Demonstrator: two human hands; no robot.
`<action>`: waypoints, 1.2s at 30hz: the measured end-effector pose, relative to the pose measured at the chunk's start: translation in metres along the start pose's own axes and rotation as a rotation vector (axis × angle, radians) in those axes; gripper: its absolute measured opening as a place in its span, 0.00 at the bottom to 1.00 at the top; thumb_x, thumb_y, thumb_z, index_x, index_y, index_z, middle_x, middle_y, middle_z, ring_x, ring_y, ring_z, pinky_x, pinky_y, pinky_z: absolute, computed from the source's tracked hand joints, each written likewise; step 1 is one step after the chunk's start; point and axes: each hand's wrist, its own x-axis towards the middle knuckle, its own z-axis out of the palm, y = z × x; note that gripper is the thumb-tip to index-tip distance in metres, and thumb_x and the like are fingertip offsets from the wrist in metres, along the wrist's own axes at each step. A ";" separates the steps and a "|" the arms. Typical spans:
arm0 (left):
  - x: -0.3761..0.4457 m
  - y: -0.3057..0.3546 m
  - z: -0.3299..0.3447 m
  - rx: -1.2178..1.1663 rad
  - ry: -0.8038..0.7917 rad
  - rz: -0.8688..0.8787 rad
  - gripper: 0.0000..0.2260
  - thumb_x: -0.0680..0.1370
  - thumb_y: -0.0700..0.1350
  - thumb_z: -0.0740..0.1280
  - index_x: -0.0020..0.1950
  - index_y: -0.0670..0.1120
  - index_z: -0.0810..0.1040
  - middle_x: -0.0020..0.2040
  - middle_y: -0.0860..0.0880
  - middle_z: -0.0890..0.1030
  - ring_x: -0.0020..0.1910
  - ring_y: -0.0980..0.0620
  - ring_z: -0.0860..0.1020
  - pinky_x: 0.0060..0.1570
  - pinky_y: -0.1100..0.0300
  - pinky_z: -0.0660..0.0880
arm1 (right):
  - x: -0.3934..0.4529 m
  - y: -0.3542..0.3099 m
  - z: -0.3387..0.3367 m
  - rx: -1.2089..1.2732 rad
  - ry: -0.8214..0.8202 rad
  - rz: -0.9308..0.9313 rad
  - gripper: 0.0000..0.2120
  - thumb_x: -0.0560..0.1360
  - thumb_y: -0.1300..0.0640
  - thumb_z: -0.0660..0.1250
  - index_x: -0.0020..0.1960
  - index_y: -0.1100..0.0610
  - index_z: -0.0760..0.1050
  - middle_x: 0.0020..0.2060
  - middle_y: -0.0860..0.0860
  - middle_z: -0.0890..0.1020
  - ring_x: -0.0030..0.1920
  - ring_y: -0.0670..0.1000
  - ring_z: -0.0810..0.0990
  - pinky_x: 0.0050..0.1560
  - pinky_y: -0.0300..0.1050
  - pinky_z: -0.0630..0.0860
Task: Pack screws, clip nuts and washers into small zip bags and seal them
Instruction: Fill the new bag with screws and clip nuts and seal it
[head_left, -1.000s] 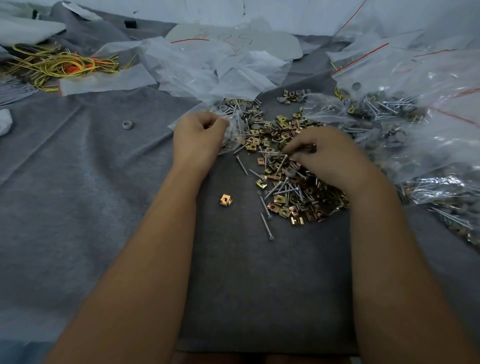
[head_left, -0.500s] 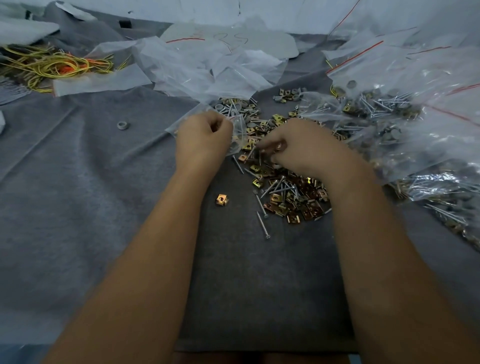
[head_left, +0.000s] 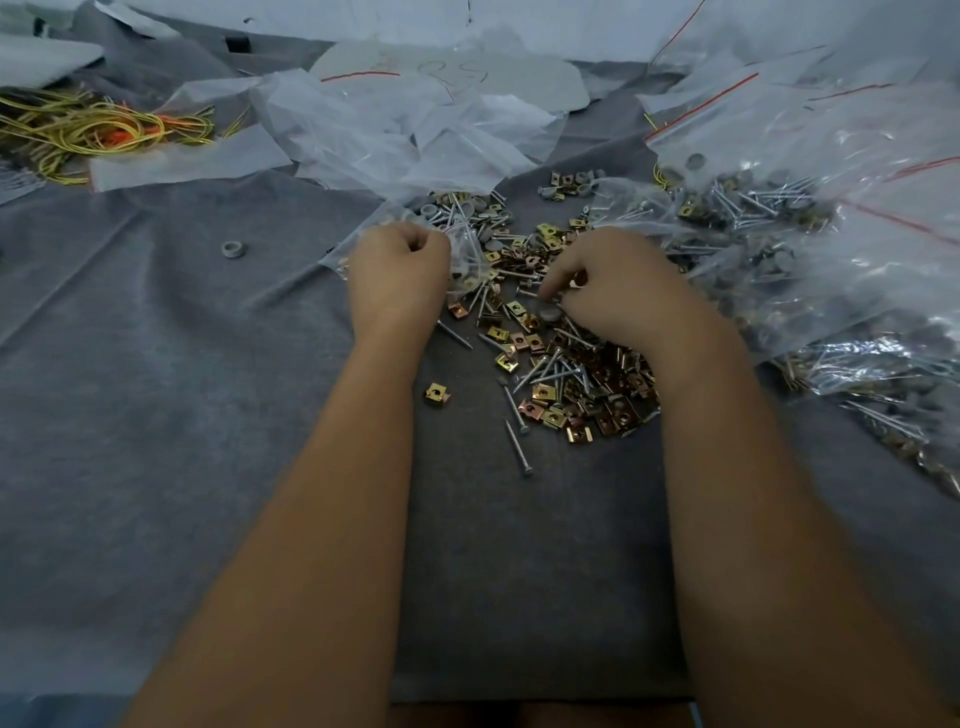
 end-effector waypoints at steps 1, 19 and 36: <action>0.000 0.000 0.001 0.012 0.006 -0.005 0.11 0.75 0.43 0.62 0.44 0.40 0.83 0.31 0.47 0.75 0.24 0.57 0.64 0.26 0.62 0.62 | 0.000 -0.001 0.001 -0.017 -0.038 -0.016 0.12 0.75 0.62 0.68 0.51 0.47 0.85 0.55 0.49 0.82 0.51 0.51 0.77 0.51 0.44 0.73; -0.007 0.001 0.000 -0.029 -0.023 0.068 0.11 0.77 0.42 0.63 0.46 0.35 0.81 0.29 0.45 0.72 0.29 0.51 0.68 0.33 0.59 0.66 | -0.006 -0.003 0.018 -0.002 0.200 -0.148 0.06 0.72 0.55 0.69 0.48 0.54 0.82 0.46 0.50 0.81 0.50 0.51 0.77 0.54 0.49 0.73; -0.005 -0.001 0.003 -0.028 -0.002 0.063 0.10 0.76 0.43 0.64 0.44 0.38 0.82 0.25 0.51 0.70 0.26 0.55 0.65 0.31 0.59 0.65 | -0.003 -0.016 0.018 -0.105 -0.023 -0.268 0.09 0.74 0.51 0.70 0.53 0.48 0.84 0.47 0.47 0.84 0.50 0.49 0.79 0.55 0.47 0.75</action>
